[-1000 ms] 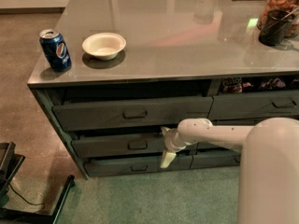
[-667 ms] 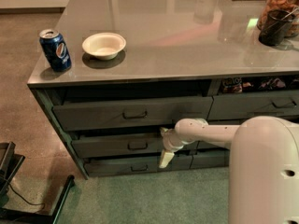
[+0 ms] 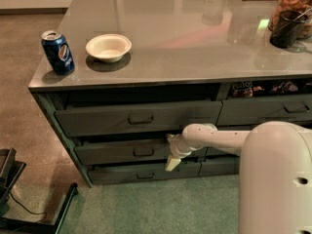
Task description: Open middle drawer
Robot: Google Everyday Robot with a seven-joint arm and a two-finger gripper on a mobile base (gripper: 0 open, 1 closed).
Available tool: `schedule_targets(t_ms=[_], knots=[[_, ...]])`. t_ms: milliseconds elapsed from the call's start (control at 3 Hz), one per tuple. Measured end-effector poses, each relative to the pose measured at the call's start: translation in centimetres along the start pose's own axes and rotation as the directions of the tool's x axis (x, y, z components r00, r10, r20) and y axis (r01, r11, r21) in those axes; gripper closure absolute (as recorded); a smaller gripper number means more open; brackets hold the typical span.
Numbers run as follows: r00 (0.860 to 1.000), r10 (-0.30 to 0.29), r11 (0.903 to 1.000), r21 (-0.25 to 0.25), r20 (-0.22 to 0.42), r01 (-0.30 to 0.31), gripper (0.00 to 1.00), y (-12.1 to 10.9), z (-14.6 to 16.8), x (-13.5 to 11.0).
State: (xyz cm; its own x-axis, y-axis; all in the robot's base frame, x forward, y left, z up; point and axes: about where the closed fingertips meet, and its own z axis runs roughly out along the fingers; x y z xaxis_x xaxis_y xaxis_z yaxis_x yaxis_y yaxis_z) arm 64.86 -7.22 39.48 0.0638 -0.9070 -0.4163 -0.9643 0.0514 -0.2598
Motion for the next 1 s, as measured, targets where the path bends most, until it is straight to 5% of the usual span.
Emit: schedule_targets(t_ms=[1000], knots=[[1.0, 0.0, 1.0, 0.0, 0.0, 0.0, 0.88, 0.01, 0.01, 0.0]])
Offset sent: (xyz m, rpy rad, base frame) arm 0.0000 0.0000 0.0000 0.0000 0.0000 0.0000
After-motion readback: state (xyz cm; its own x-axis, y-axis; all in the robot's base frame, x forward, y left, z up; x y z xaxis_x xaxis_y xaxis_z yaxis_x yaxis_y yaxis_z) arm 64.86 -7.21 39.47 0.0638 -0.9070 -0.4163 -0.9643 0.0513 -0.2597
